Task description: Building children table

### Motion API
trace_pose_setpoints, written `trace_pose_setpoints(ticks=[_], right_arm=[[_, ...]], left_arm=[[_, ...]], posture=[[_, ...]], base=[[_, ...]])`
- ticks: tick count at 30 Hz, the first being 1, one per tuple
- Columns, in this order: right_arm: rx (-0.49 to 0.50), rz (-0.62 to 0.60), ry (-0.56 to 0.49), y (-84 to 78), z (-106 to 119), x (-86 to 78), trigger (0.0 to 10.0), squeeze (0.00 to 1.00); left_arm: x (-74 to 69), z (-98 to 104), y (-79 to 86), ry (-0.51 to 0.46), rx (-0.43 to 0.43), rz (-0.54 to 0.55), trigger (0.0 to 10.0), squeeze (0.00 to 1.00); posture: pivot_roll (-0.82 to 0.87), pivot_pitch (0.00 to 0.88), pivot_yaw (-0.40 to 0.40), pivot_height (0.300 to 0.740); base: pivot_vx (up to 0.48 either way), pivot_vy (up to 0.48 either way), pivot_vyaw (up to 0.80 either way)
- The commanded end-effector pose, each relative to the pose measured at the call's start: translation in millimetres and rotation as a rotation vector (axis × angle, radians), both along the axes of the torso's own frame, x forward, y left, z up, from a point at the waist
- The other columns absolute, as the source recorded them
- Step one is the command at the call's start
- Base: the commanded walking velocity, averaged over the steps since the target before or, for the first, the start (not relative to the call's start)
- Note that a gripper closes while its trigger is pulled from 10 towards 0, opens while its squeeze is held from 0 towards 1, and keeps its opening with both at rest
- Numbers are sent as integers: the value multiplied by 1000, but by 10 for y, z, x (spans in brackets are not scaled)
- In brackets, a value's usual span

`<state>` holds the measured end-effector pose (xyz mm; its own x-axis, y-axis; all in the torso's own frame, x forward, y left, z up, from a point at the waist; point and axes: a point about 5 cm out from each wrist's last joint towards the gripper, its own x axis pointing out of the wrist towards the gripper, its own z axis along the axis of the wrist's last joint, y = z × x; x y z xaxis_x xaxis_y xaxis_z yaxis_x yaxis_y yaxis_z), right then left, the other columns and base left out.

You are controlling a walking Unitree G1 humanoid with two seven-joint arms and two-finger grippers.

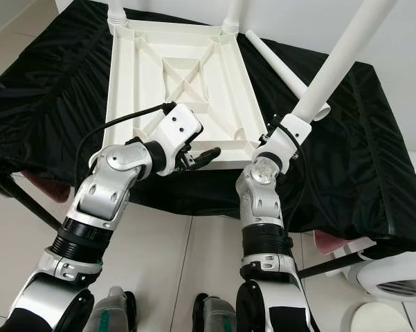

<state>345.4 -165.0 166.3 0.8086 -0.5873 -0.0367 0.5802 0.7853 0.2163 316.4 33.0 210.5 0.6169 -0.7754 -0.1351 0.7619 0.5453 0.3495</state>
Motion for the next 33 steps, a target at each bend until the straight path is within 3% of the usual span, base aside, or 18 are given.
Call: trace_pose_setpoints(ticks=[1,17,21,26,32,33], right_arm=[[26,-27,95,-113,-219,-47,10000,0],[12,82,71,-47,-184,-3,10000,0],[8,229,24,-11,-91,28,10000,0],[-47,400,-101,-52,235,49,10000,0],[-76,511,-160,-22,388,57,10000,0],[-106,561,-173,-60,495,83,10000,0]], left_arm=[[32,16,3,-40,-30,124,10000,0],[40,12,16,-39,-26,128,10000,0],[42,16,22,-40,-24,127,10000,0],[49,27,36,-45,-21,127,10000,0],[55,31,41,-48,-18,126,10000,0],[70,41,44,-51,-17,127,10000,0]], posture=[[56,95,-99,740],[57,101,-99,740],[55,101,-101,740],[48,101,-98,740],[47,100,-98,740],[45,96,-97,740]], base=[[0,0,0],[0,0,0],[0,0,0],[0,0,0],[0,0,0],[0,0,0]])
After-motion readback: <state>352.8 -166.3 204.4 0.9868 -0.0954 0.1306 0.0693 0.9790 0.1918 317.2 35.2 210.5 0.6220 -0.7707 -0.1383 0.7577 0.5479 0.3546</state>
